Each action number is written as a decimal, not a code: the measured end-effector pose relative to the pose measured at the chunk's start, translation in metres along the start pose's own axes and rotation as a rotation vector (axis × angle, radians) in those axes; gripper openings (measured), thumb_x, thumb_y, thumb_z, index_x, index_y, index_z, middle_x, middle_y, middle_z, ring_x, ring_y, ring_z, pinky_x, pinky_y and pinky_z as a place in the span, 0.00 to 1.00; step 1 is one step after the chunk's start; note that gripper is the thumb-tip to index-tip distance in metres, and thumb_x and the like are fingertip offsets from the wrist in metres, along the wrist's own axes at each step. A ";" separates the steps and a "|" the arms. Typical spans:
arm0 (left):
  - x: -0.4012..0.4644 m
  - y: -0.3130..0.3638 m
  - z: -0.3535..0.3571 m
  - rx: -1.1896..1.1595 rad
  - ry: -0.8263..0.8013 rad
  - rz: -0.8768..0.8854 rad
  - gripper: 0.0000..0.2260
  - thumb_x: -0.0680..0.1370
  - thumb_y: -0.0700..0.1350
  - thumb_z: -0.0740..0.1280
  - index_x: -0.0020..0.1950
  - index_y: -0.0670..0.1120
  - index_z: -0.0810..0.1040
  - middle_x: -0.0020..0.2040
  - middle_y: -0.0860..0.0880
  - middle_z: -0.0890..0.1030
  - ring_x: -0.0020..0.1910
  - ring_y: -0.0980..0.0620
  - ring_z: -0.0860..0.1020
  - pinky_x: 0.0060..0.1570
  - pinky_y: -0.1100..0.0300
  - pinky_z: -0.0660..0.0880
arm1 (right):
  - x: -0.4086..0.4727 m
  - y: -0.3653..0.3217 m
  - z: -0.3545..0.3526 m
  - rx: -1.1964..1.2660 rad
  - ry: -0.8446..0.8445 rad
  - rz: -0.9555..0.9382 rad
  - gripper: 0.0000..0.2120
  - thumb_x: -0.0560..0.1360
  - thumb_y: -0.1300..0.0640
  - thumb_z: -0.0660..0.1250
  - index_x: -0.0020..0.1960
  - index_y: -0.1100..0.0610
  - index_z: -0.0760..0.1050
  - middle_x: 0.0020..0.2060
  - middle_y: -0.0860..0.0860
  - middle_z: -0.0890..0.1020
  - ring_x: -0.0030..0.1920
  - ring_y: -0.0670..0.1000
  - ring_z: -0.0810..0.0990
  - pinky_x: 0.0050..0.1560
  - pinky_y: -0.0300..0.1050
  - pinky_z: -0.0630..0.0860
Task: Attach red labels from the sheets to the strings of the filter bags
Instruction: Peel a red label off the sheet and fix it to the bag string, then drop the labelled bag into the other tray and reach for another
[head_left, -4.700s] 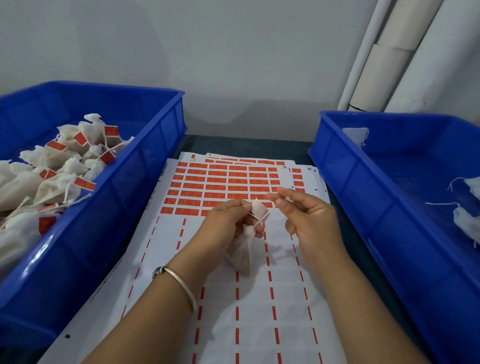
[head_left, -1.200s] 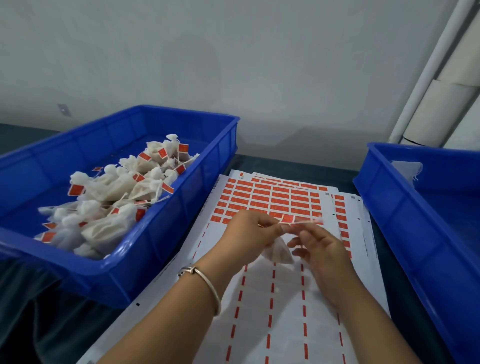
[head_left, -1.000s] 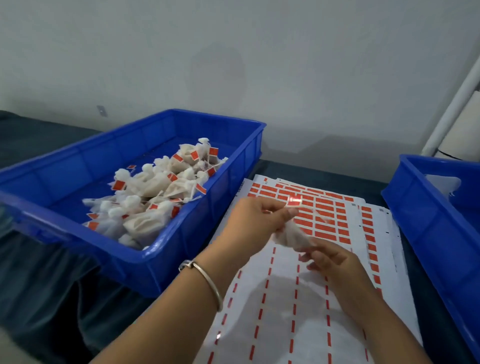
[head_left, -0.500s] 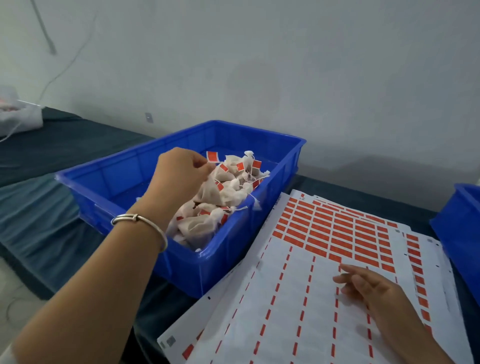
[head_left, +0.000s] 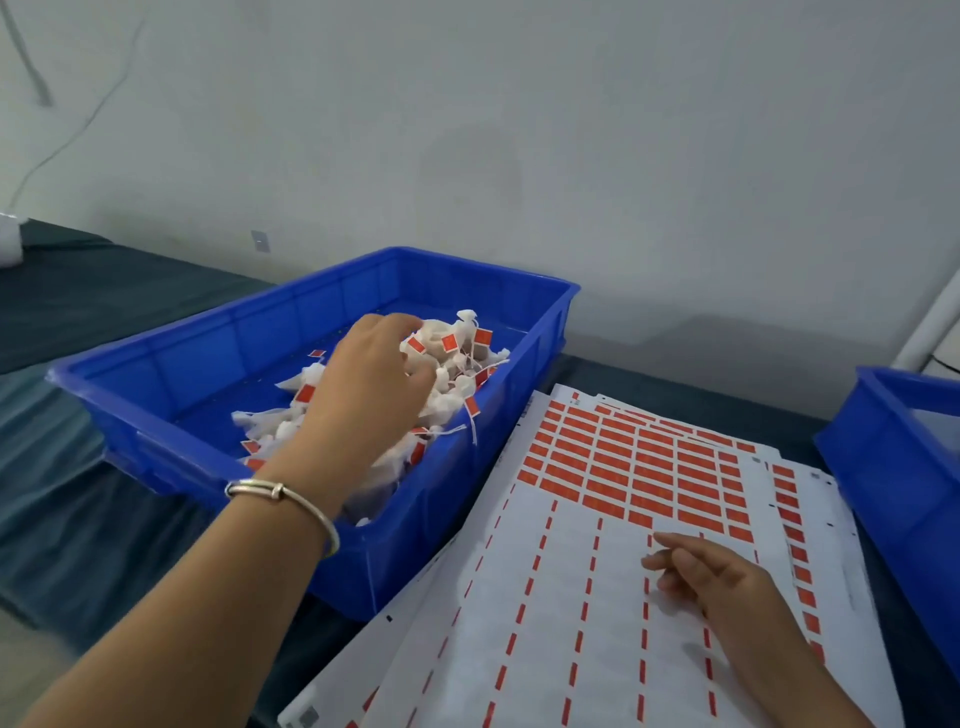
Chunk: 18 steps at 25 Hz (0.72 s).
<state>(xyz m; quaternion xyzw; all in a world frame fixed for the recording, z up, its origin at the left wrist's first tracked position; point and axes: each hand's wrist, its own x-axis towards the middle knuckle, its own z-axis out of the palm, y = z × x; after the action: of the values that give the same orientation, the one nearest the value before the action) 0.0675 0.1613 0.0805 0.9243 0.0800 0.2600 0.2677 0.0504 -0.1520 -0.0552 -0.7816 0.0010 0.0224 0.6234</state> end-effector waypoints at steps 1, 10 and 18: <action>-0.007 0.014 0.006 -0.038 0.015 0.059 0.15 0.77 0.48 0.65 0.63 0.51 0.74 0.60 0.51 0.75 0.52 0.54 0.75 0.51 0.62 0.72 | -0.001 -0.001 0.002 0.001 0.011 0.012 0.14 0.68 0.48 0.62 0.49 0.52 0.80 0.38 0.48 0.85 0.41 0.53 0.83 0.46 0.39 0.80; -0.092 0.130 0.145 -0.183 -0.629 0.280 0.21 0.77 0.52 0.64 0.69 0.54 0.67 0.68 0.53 0.69 0.63 0.51 0.72 0.59 0.55 0.71 | -0.007 -0.115 -0.062 -0.012 0.555 -0.251 0.08 0.77 0.50 0.66 0.39 0.47 0.79 0.35 0.44 0.83 0.31 0.43 0.81 0.34 0.39 0.76; -0.141 0.130 0.225 -0.189 -0.553 0.366 0.14 0.78 0.55 0.59 0.62 0.53 0.72 0.61 0.59 0.73 0.55 0.58 0.69 0.58 0.65 0.64 | 0.034 -0.190 -0.190 0.050 0.764 -0.386 0.02 0.67 0.52 0.67 0.38 0.50 0.78 0.36 0.45 0.83 0.31 0.42 0.77 0.34 0.34 0.74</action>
<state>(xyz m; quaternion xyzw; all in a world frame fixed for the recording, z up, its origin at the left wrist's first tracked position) 0.0664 -0.0909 -0.0731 0.9299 -0.1871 0.0497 0.3127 0.0965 -0.2936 0.1711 -0.7043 0.0860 -0.3859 0.5896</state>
